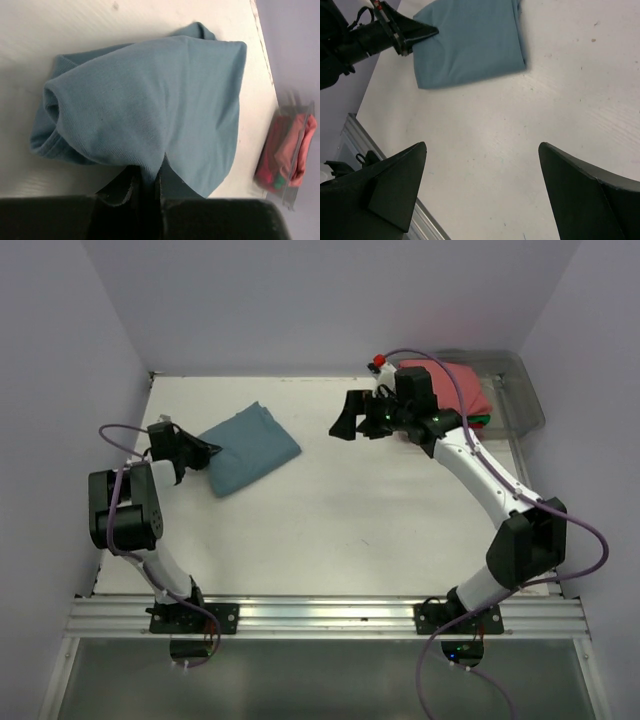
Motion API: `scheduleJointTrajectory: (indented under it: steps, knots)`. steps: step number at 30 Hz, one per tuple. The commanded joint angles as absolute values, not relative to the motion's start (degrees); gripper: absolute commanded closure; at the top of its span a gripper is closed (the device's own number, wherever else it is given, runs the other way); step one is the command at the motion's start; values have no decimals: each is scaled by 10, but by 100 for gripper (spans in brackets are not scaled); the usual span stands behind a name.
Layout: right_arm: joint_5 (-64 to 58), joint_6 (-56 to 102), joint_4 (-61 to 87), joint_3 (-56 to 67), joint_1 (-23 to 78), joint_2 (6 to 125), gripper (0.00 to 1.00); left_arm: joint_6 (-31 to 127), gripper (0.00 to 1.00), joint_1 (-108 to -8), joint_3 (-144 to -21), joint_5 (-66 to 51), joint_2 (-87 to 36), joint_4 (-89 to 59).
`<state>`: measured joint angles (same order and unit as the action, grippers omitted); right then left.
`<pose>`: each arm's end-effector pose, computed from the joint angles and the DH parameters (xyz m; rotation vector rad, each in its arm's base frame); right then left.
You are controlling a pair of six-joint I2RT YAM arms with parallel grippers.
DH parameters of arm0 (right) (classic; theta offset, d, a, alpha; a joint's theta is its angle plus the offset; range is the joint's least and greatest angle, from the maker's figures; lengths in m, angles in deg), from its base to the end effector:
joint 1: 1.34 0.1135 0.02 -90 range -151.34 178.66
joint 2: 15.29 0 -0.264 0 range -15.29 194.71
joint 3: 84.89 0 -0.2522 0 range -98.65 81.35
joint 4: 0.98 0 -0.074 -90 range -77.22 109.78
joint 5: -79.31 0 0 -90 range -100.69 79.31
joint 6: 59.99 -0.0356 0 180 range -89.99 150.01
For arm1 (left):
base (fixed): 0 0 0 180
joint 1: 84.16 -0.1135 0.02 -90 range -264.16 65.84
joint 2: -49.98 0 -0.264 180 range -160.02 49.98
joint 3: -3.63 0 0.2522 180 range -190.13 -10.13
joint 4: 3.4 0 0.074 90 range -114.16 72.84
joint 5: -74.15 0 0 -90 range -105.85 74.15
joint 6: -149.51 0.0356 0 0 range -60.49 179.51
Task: Fold and stack the t-shirts
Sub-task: Put the neatly folded tshirt into the corner of the board with the left arm
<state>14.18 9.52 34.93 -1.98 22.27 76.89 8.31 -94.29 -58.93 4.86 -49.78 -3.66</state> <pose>0.3353 0.1629 0.3441 -0.3305 2.1669 0.9065 0.3476 0.0493 0.1559 -0.9875 2.0693 -0.7861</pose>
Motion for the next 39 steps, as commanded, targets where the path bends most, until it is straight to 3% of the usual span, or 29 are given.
scheduleJointTrajectory:
  steps: [1, 9, 19, 28, 39]
  knots:
    - [117, 94, 363, 29, 223, 733, 1, 33, 100, -988, -642, 30, -535, 10]
    - [101, 101, 408, 88, 223, 652, 1, -49, 100, -1063, -728, -6, -614, 44]
    - [86, 103, 449, 85, 224, 657, 1, -159, 100, -1080, -861, -47, -741, 89]
    - [72, 112, 505, 33, 224, 696, 1, -208, 100, -1083, -848, -200, -719, 117]
    - [107, 118, 511, -5, 224, 758, 1, -191, 100, -1104, -697, -347, -599, 163]
